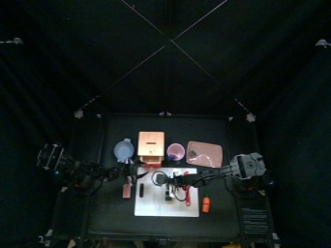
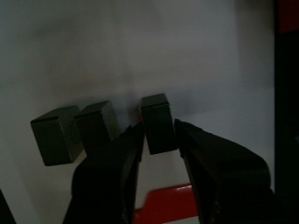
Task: Place sushi on board then cut the sushi with the knife then place the pieces on the plate
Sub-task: Place the 4 sushi pieces on the plate
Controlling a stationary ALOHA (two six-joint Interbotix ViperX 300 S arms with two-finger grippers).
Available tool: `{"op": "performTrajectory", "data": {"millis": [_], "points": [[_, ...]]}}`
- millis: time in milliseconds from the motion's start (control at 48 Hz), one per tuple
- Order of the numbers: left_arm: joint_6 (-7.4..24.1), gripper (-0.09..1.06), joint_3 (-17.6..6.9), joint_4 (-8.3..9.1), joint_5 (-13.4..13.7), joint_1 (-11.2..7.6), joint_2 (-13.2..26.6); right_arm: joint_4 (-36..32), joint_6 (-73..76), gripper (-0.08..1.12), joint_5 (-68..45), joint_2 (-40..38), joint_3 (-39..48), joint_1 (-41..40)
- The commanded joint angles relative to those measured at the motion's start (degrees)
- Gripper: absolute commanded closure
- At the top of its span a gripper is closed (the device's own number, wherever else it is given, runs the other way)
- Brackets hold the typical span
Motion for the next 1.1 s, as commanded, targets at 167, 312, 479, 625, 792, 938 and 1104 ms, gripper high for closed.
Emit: {"op": "performTrajectory", "data": {"millis": [167,312,479,625,792,938,1104], "points": [[0.0,0.10,-0.4,0.09,-0.3,-0.09,-0.2,1.7,5.0,0.46,1.0,-18.5,12.4,-4.6],[0.0,0.10,-0.4,0.09,-0.3,0.00,-0.2,-0.4,11.9,0.46,1.8,-31.2,25.8,-11.8],[0.1,0.10,-0.4,0.09,-0.3,0.09,-0.2,-5.4,15.9,0.46,-0.8,-37.6,33.4,-24.3],[0.1,0.10,-0.3,0.09,-0.3,0.18,-0.1,-6.4,15.8,0.46,-9.9,-33.5,35.2,-34.7],[0.1,0.10,0.1,0.09,-0.3,0.09,-0.2,-6.6,15.6,0.33,-16.0,-26.2,33.6,-37.4],[0.0,0.10,0.2,0.09,-0.3,0.09,-0.4,-6.7,15.6,0.22,-12.4,-25.7,31.8,-37.0],[0.0,0.10,0.1,0.09,-0.3,0.09,-0.4,-5.9,15.9,0.22,-2.9,-35.9,30.4,-33.6]]}}
